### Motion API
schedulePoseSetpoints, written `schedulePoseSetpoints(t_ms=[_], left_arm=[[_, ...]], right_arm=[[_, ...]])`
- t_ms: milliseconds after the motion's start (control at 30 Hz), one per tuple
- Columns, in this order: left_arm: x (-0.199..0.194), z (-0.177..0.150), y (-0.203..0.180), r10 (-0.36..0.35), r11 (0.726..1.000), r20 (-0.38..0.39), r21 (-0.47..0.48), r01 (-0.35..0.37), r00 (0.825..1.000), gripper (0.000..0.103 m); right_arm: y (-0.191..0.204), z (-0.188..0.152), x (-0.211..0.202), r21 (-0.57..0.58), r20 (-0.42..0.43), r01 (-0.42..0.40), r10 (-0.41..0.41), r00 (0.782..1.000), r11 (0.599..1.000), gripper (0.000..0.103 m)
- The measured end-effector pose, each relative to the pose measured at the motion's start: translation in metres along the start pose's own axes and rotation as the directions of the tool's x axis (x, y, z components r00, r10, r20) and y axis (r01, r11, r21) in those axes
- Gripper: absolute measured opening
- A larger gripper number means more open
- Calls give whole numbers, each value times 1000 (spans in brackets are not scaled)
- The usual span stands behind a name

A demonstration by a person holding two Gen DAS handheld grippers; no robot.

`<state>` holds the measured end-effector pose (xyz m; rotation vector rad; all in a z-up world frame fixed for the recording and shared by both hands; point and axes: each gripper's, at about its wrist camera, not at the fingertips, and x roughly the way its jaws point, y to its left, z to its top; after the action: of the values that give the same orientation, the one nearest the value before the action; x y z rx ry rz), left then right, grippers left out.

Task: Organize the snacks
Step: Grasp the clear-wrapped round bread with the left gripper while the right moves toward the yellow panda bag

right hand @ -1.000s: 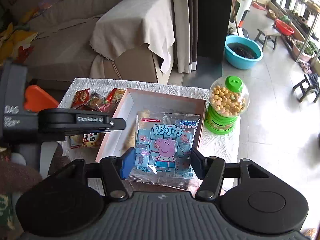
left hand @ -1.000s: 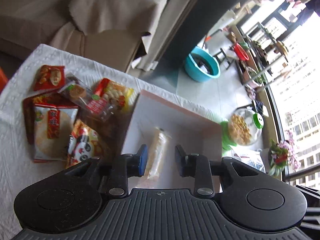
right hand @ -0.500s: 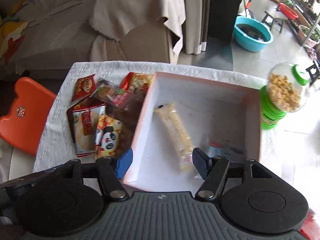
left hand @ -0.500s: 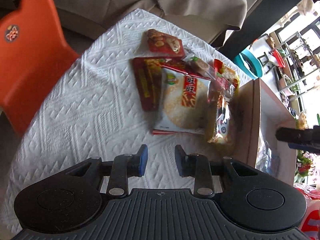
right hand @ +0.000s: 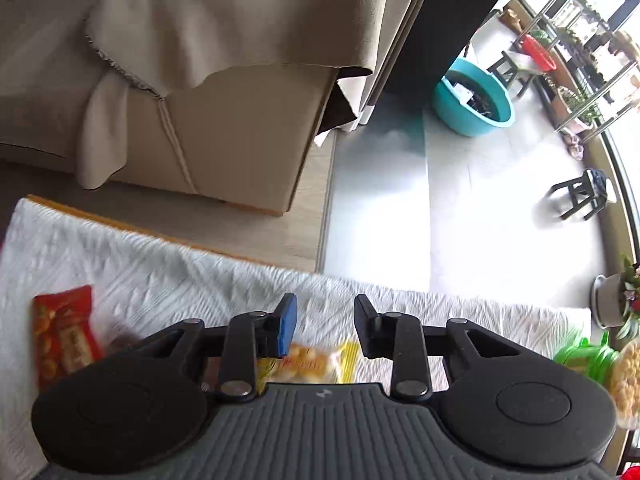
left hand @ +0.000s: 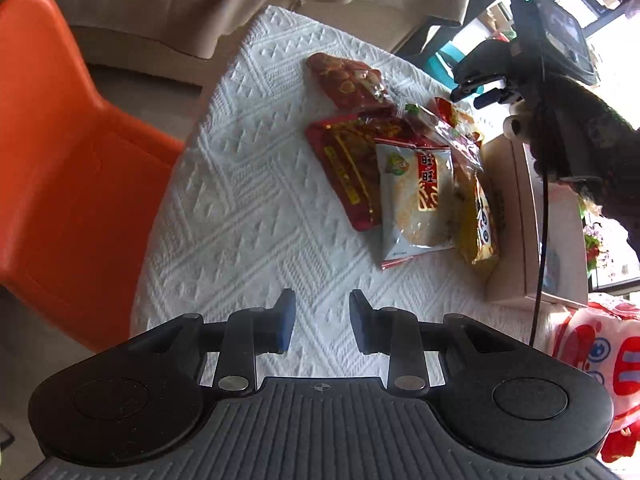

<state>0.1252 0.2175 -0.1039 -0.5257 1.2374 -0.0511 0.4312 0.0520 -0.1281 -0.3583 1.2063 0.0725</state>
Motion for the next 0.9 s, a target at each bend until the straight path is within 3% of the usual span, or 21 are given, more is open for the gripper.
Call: schedulePoseSetpoints(t_ms=[67,167,433,500,633,700,767,900], left_arm=[[2,2,9,-20,1000,-10,9,20,1000,33],[11,8,17,-33,999,-36,-6,33,999,33],[23,45,11,-19,999,-38,28,20,999,33],[23,51,9,-15,999,-33,40,16,999,33],[25,53,-2,-21,997,-43,74,24,999,33],[24,50,-11,-28,995,-43,91,31,999,33],[23,45,-21,-28,993,-42,113,33,999,33],[27,28,-41,-22,988,-79,148,34,997,33]], right_arm=[[1,3,12,0,-8,26,-26,1000,1000,30],[6,-7,5,31,-16,-34,35,999,999,27],[27,-90,-40,123,-58,-186,195,979,975,27],[30,-116,-48,163,-82,-258,274,958,952,27],[33,-162,-60,232,-128,-394,429,894,890,28],[36,-185,-71,217,-125,-412,443,888,885,31],[39,-209,-82,204,-123,-415,443,888,887,44],[26,-248,-97,222,-129,-420,453,882,880,46]])
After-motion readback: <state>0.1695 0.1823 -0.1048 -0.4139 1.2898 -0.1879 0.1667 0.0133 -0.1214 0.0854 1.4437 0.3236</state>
